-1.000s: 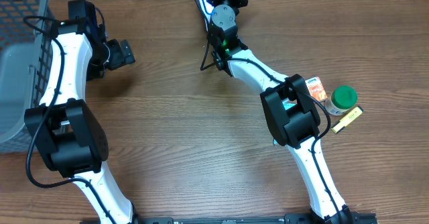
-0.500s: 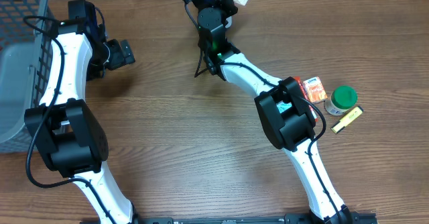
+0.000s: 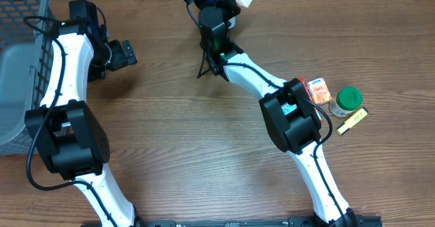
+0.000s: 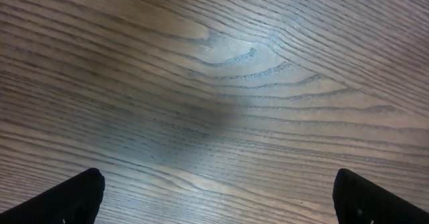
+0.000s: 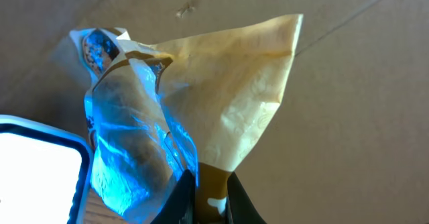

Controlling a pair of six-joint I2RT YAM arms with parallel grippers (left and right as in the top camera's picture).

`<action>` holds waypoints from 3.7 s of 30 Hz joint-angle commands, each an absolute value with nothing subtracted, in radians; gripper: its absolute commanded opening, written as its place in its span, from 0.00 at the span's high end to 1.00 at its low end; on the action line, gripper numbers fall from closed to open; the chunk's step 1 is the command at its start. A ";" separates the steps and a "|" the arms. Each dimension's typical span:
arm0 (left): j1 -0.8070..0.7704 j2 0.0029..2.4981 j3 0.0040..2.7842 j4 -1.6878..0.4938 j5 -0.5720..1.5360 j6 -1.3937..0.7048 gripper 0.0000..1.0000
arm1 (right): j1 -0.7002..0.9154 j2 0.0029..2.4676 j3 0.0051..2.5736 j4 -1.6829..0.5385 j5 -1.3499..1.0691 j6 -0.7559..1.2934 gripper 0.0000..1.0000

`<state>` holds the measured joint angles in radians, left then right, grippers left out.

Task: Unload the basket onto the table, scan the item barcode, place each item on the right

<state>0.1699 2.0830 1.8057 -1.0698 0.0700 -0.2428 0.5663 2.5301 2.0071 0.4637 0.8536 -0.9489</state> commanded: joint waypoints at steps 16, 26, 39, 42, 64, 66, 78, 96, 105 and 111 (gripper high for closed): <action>0.168 2.041 1.825 -1.068 0.067 -0.231 0.00 | 0.594 2.403 2.021 0.409 0.852 -0.912 0.96; 0.168 2.041 1.825 -1.068 0.067 -0.232 0.00 | 0.606 2.401 2.021 0.245 0.845 -0.850 0.96; 0.168 2.041 1.825 -1.068 0.067 -0.231 0.00 | 0.611 2.401 2.021 0.080 0.813 -0.702 0.96; 0.168 2.041 1.825 -1.068 0.067 -0.231 0.00 | 0.616 2.401 2.021 0.041 0.787 -0.702 0.96; 0.168 2.041 1.825 -1.068 0.067 -0.231 0.00 | 0.619 2.191 2.021 -0.089 0.775 -0.482 0.96; 0.168 2.041 1.825 -1.068 0.067 -0.231 0.00 | 0.613 2.119 2.021 -0.174 0.744 -0.408 0.96; 0.168 2.041 1.825 -1.068 0.067 -0.231 0.00 | 0.484 1.892 2.021 -0.949 0.176 -0.040 0.96; 0.168 2.041 1.825 -1.068 0.067 -0.231 0.01 | 0.256 1.942 1.803 -1.466 0.028 -0.080 0.94; 0.168 2.041 1.825 -1.068 0.067 -0.231 0.00 | 0.187 1.942 1.642 -1.291 0.081 -0.082 0.42; 0.168 2.041 1.825 -1.068 0.067 -0.232 0.00 | 0.173 1.942 1.641 -1.248 0.080 -0.074 0.12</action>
